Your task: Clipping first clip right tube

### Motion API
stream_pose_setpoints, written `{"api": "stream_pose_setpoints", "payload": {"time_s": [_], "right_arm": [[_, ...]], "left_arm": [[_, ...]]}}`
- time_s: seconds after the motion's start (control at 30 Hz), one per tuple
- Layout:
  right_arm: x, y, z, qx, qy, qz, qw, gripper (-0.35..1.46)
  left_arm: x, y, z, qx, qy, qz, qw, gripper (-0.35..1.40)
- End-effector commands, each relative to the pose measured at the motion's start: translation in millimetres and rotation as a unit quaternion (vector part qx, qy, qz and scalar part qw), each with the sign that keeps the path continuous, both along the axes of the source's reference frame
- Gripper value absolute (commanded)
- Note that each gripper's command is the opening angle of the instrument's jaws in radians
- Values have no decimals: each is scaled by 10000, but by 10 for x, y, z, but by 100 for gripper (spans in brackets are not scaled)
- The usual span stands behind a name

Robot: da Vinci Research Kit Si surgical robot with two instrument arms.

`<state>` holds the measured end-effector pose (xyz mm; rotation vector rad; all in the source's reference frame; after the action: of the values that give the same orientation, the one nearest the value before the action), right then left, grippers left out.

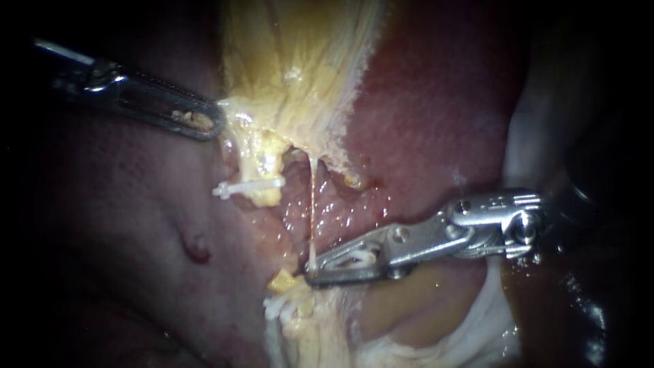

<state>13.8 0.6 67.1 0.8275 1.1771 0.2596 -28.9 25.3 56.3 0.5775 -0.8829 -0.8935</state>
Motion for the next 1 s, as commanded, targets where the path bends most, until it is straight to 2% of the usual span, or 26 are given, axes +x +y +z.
{"api": "stream_pose_setpoints", "payload": {"time_s": [0.03,0.23,0.4,0.5,1.0], "right_arm": [[0,0,0,2,7,6,10000,-17],[0,0,0,2,7,7,10000,-10],[1,0,1,66,21,60,10000,29],[2,0,1,189,35,134,9997,39],[7,-7,8,407,39,220,9989,46]], "left_arm": [[0,0,0,-1,1,-1,10000,-35],[0,0,0,-1,1,-1,10000,-35],[0,0,0,-1,1,-1,10000,-35],[0,0,0,-1,1,-1,10000,-35],[0,0,0,-1,1,-1,10000,-35]]}}
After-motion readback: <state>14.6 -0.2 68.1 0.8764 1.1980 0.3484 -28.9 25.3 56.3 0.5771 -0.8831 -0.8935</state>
